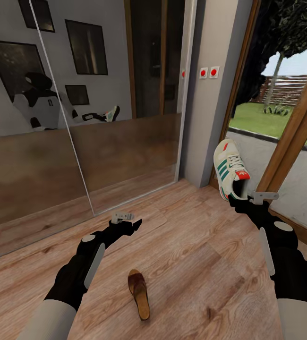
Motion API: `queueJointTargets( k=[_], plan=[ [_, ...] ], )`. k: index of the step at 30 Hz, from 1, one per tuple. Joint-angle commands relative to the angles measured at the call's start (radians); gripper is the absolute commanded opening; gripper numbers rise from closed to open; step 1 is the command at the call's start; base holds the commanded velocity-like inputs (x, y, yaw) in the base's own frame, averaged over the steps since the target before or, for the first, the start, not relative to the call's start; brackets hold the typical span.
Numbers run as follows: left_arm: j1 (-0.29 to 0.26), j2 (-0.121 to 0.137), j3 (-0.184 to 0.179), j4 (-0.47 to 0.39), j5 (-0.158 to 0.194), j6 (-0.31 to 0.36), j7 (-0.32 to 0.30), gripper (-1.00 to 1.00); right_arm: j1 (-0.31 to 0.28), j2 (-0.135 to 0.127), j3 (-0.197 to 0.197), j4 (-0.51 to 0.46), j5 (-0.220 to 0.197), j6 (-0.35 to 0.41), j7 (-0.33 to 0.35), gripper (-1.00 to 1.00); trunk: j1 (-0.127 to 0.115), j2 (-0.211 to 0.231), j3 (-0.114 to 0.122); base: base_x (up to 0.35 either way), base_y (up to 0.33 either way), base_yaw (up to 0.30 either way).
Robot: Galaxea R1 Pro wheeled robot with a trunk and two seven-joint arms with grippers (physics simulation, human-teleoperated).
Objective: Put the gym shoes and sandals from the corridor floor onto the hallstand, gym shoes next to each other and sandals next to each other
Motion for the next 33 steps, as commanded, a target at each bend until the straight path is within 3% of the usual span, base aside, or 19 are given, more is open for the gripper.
queueJointTargets(
  k=[1, 17, 33],
  plan=[
    [0.000, 0.000, 0.001, -0.001, 0.010, 0.009, 0.000, 1.00, -0.001, 0.000, -0.002, -0.001, 0.005, 0.005, 0.007, -1.00, 0.000, 0.000, -0.001, 0.006, -0.006, 0.000],
    [0.000, -0.001, 0.001, -0.002, 0.010, 0.009, 0.000, 1.00, 0.000, 0.000, -0.002, -0.001, 0.005, 0.005, 0.008, -1.00, 0.000, 0.000, -0.008, 0.001, -0.098, 0.126],
    [0.000, -0.001, 0.001, -0.001, 0.010, 0.009, 0.000, 1.00, 0.000, 0.000, 0.000, 0.000, 0.005, 0.005, 0.007, -1.00, 0.000, 0.000, -0.008, 0.000, -0.047, 0.011]
  ],
)
